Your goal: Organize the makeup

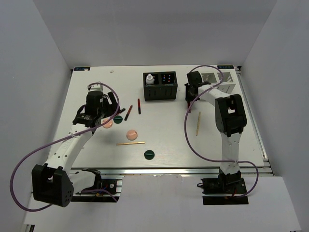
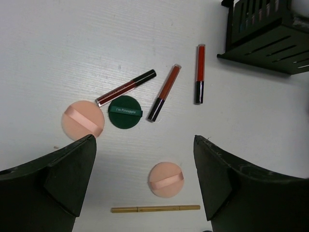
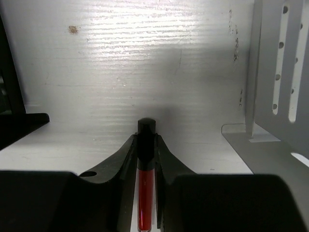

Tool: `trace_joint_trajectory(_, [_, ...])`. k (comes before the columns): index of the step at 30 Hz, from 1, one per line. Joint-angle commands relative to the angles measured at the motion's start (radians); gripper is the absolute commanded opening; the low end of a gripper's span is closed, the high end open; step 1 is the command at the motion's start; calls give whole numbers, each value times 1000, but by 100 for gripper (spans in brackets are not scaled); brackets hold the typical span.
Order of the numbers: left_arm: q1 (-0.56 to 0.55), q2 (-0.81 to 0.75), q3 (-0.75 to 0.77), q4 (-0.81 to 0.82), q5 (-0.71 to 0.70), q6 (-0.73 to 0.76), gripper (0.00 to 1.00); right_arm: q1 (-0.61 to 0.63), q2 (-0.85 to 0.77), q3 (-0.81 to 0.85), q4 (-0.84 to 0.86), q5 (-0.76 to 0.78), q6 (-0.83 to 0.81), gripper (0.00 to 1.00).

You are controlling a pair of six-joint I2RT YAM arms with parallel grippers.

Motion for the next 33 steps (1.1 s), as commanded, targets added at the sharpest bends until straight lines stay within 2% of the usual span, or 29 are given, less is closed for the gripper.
trace_joint_trajectory(1, [2,-9,-29,20,12,-1,91,-12,-48,-35,-13,-31,4,9])
trace_joint_trajectory(4, [2,-16,-47,27,12,-3,91,-15,-99,-42,12,-94,-31,0])
trace_joint_trajectory(10, [4,1,-53,32,1,37,93,-25,-309,-173,150,-333,-155,0])
trace_joint_trajectory(15, [4,53,-29,27,3,77,92,-35,-512,-300,355,-586,-264,0])
trace_joint_trajectory(18, [6,76,-20,36,13,91,92,-35,-556,-317,447,-715,-298,0])
trace_joint_trajectory(20, [7,86,-18,44,21,92,92,-31,-550,-306,515,-790,-283,0])
trace_joint_trajectory(27, [7,121,-15,66,56,94,92,-6,-329,-164,882,-846,-177,0])
trace_joint_trajectory(33, [9,110,-23,53,56,95,92,27,-171,-17,1000,-793,-163,0])
